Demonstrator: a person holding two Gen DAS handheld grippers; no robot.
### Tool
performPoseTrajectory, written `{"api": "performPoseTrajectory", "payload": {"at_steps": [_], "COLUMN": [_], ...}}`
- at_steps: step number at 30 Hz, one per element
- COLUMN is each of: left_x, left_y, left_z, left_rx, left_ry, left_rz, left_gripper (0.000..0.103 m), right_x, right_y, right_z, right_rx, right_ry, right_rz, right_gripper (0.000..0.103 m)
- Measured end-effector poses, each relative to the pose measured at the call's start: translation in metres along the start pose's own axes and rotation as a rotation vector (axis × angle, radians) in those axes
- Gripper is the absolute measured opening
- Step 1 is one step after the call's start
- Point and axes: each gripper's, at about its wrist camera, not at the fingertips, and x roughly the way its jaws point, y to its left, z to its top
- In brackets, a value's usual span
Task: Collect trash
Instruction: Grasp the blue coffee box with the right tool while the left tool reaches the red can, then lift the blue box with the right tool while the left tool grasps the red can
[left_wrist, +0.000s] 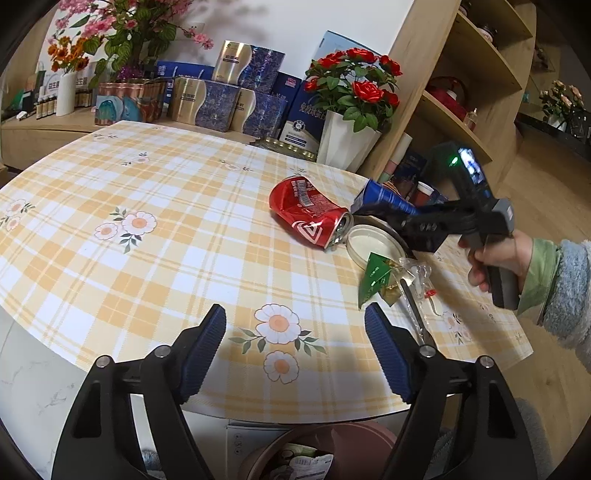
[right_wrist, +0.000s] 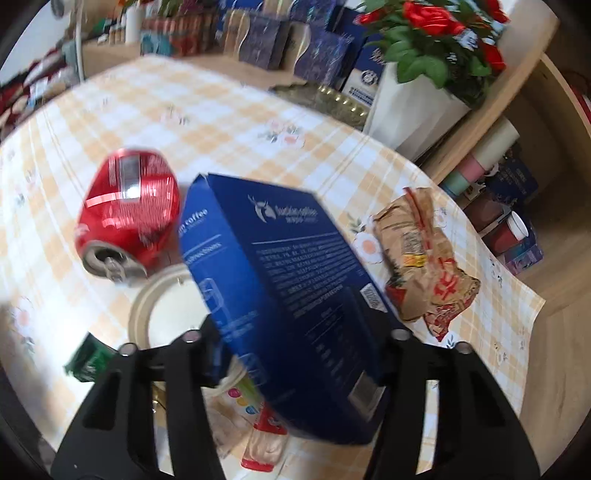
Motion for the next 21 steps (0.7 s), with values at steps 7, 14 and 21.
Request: {"api": "performPoseTrajectory", "payload": {"at_steps": [7, 14, 21], "left_x": [0.038, 0.119, 0.159], "left_y": [-0.016, -0.054, -0.059], "left_z": [0.043, 0.094, 0.108], "left_rx": [0.076, 0.343, 0.4], "left_ry": [0.072, 0.196, 0.254], "left_rz": [-0.082, -0.109, -0.075], "left_gripper": [0.066, 0.052, 0.03], "right_x": [-0.022, -0.033, -0.038], "right_y": [-0.036, -0.073, -0.102], "right_z": [-0.005, -0.019, -0.039], "right_rx": [0.108, 0.261, 0.379], "right_ry": [-0.077, -0.121, -0.155], "right_rz": [0.016, 0.038, 0.068], "right_gripper": [0.032, 0.025, 0.021]}}
